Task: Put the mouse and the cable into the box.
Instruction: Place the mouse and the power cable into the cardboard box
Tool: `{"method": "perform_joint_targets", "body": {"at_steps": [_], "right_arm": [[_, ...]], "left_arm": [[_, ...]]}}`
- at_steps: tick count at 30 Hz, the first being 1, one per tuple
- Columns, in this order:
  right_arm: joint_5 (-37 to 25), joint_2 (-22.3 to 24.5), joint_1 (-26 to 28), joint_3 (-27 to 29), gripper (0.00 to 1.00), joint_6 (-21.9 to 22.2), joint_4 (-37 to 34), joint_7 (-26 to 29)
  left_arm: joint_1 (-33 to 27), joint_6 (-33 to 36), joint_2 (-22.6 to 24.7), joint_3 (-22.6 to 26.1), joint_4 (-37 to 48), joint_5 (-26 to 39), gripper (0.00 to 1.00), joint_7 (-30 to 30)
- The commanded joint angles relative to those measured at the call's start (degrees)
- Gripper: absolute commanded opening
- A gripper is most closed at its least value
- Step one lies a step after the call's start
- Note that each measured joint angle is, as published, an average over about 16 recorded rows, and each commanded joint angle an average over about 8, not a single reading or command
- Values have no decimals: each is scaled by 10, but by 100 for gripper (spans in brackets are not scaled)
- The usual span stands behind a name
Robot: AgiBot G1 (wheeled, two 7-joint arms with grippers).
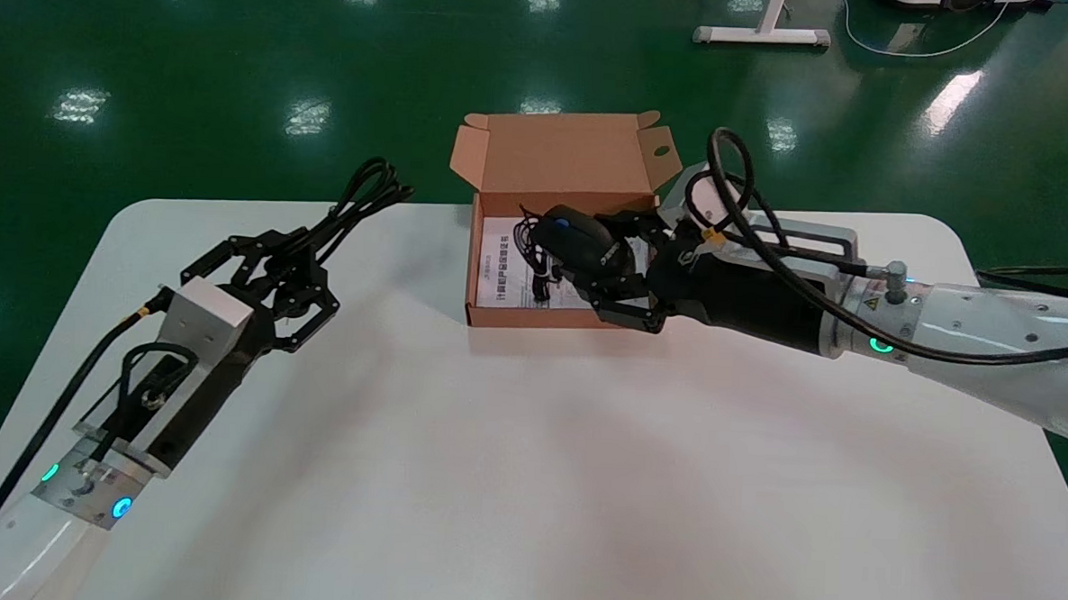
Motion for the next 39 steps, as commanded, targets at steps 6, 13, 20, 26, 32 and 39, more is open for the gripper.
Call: {"method": "perform_joint_targets", "body": {"at_steps": [6,13,20,26,32,39], "right_arm": [[0,-61,20,-7,0,-9,-107,-85],[19,-102,42,2,0,-31,-217,-187],[28,-119,68,11,0,-41,-324,-269],[34,-130,85,17,0,-46,-388,-320],[38,-137,100,22,0,-45,-428,-355],[41,-148,112,25,0,-32,-464,-385]], "left_arm": [[11,-7,-7,-1,-11,3,0,-5],[14,-15,-13,8,-13,10,0,-13],[11,-22,-14,19,-10,19,0,-20],[11,-27,-12,26,-11,23,0,-25],[11,-32,-14,31,-14,27,0,-31],[15,-38,-16,35,-19,30,0,-37]]}}
